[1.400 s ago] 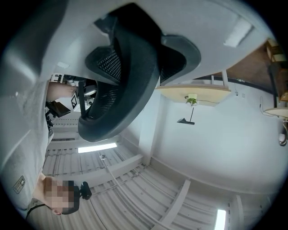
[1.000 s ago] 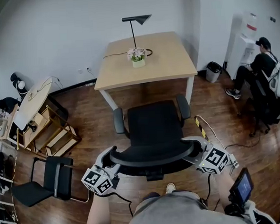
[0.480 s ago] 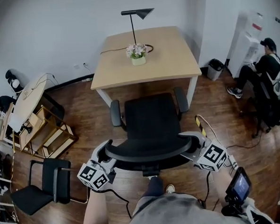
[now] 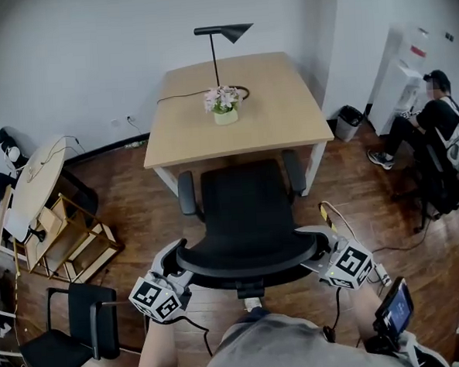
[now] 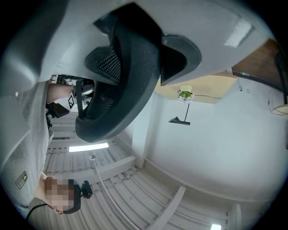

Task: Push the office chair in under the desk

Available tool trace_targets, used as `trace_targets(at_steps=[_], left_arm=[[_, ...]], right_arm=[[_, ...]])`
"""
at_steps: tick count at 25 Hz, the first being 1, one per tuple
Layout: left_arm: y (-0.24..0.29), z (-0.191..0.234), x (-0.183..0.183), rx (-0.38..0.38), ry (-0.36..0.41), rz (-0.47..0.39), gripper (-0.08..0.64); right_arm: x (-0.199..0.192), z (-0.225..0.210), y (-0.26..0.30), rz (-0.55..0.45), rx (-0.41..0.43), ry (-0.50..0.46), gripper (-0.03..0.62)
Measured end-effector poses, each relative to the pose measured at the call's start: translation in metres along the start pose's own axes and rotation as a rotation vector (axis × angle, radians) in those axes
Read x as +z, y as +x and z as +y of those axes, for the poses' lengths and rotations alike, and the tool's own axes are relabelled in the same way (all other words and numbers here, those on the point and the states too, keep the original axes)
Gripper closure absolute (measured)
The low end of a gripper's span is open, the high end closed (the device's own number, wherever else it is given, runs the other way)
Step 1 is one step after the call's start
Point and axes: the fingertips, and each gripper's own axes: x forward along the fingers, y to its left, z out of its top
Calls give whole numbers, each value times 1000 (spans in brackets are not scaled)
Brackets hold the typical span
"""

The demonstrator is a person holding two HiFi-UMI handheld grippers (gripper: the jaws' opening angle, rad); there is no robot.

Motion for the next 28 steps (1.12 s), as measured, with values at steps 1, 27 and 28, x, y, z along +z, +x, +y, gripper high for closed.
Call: trace_targets(at_steps=[1,27,28], left_arm=[[5,9,0,-5,-1,3,305],[108,130,38,-48,14,-10,304],[113,136,39,-46,12,-10,304]], right_arm=[[1,-6,7,2,-6,3,370],[34,-131,88,-13,-49,7,370],[35,-137,91,-12,-46,6,370]])
